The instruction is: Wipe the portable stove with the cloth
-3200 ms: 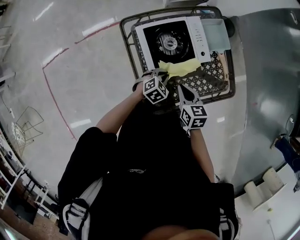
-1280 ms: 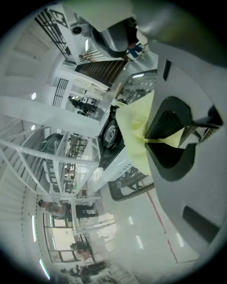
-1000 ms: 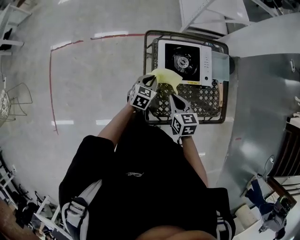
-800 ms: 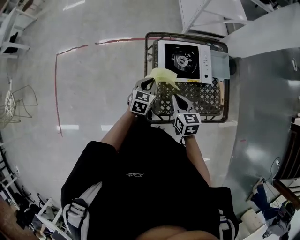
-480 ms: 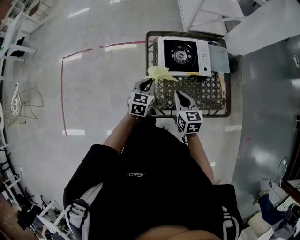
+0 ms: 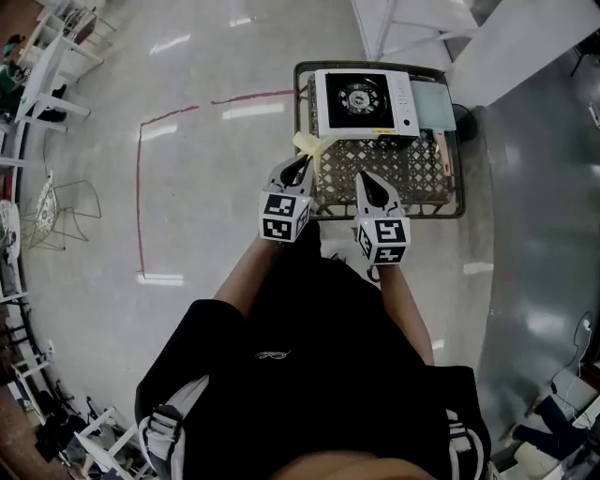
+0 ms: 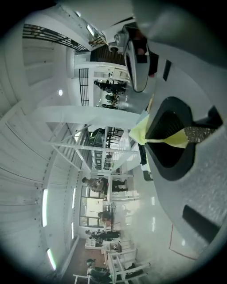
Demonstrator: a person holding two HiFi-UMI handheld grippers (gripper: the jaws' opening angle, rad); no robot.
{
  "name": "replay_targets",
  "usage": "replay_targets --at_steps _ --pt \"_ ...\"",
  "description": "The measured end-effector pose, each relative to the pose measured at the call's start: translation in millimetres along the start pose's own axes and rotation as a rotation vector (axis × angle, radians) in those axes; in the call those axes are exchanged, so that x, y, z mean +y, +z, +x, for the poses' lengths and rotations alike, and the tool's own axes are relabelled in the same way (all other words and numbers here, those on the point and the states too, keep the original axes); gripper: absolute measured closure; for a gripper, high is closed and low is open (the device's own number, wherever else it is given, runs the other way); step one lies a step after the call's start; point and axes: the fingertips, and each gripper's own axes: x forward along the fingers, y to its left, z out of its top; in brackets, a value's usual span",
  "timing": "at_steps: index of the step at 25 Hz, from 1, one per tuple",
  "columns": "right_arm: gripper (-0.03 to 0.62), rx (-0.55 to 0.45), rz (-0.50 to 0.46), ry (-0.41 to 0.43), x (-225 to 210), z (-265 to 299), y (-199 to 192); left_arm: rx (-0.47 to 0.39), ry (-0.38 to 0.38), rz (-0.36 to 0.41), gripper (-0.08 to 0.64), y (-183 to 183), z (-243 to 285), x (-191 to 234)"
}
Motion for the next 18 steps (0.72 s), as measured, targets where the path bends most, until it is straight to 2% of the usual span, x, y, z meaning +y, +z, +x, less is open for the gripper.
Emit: replay_targets --at_steps 7,10,14,18 --pt "0.588 -0.066 -0.034 -0.037 8.0 -34.2 11.9 -0.102 0.041 0.016 0.525 31.2 -54.9 -20.3" --pt "0.588 -0.092 -0.046 -0.062 15.5 -44.3 20.2 -0.112 0.052 0.020 0.525 33.5 -76.0 -18.8" --pt "0.588 -0.114 -0.066 -0.095 25.4 -51.8 27.1 -0.124 0.075 -0.018 0.525 32.2 -93.1 -8.5" --pt "0.588 -0.133 -0.082 -0.156 29.4 -56.6 38.6 -0.157 0.056 -0.009 0.525 45.2 -100.2 -5.7"
